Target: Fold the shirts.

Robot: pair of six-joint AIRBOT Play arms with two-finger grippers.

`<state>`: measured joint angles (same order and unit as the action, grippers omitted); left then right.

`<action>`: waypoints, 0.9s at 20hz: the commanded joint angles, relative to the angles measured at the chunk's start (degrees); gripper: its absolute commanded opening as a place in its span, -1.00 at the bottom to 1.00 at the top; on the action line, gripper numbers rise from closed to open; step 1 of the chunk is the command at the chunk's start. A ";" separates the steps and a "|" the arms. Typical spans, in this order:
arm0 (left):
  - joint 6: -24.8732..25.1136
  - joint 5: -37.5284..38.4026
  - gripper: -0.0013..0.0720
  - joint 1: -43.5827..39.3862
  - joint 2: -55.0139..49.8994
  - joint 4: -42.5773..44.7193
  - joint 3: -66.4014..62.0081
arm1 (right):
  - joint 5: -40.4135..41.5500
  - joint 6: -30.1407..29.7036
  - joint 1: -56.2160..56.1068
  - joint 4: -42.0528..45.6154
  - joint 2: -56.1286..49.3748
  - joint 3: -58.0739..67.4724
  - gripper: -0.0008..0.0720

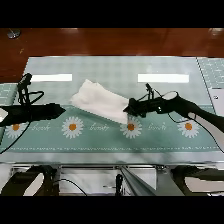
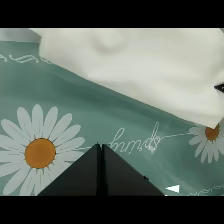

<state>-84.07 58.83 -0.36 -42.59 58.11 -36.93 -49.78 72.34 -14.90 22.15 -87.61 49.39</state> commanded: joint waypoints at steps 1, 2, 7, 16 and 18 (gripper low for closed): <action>-0.15 -0.35 -0.89 -0.02 -0.02 -0.72 0.04 | -6.27 1.42 -2.16 7.23 -2.69 15.65 -0.93; -0.15 -0.37 -0.89 -0.02 -0.02 -0.72 0.04 | -8.63 5.49 -2.19 13.53 -2.14 22.18 -0.93; -0.15 -0.35 -0.89 -0.02 -0.02 -0.72 0.04 | -15.82 17.88 1.70 33.24 1.57 48.54 -0.93; -0.15 -0.37 -0.89 -0.02 -0.02 -0.72 0.04 | -40.44 21.57 24.26 49.20 8.63 58.49 -0.93; -0.15 -0.39 -0.89 -0.02 -0.02 -0.72 0.04 | -43.54 23.28 30.10 48.92 11.10 58.45 -0.93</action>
<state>-84.25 58.48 -0.36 -42.59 57.39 -36.91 -86.91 92.92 7.49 67.46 -79.81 107.02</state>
